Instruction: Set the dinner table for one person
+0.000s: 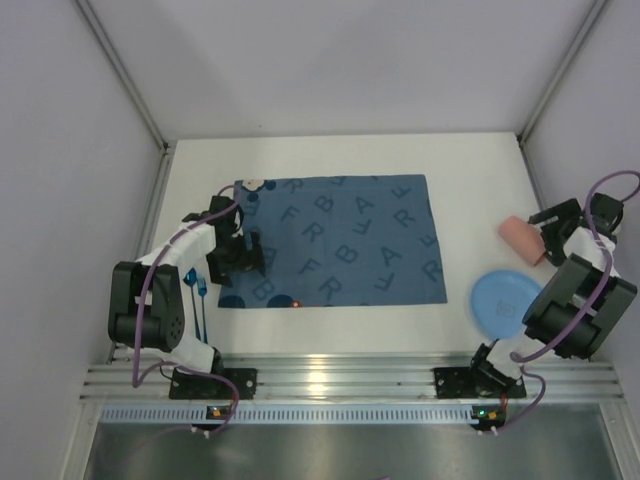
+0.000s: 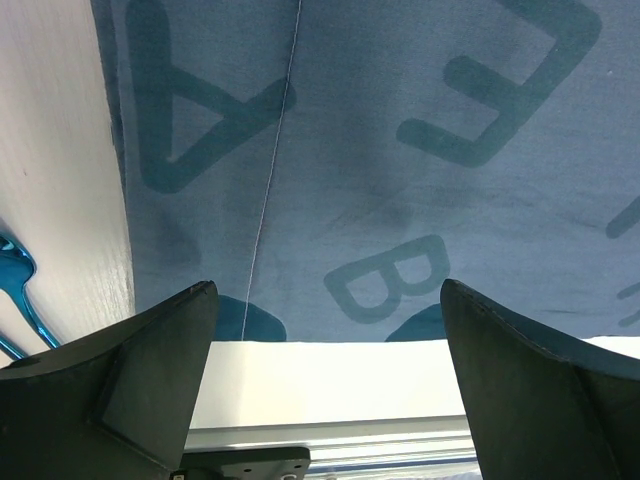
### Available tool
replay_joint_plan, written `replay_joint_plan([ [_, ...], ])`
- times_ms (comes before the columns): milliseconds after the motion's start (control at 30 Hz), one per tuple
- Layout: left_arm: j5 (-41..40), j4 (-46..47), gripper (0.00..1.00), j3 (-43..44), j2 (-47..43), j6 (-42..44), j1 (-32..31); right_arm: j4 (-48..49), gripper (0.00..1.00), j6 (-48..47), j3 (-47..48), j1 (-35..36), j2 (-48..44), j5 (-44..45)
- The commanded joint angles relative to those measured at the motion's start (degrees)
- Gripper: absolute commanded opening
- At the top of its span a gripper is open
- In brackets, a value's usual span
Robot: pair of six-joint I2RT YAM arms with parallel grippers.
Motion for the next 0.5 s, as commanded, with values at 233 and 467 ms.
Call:
replay_joint_plan([
  [233,-0.44,1.91,0.98,-1.13,-1.87,0.82,-1.76,24.69,0.27,2.94,-11.41,0.32,-0.40,-3.38],
  [467,-3.34,1.21,0.98,-0.78,-2.66,0.12,-4.92,17.72,0.00,3.65,-7.66,0.84,-7.59,-6.81],
])
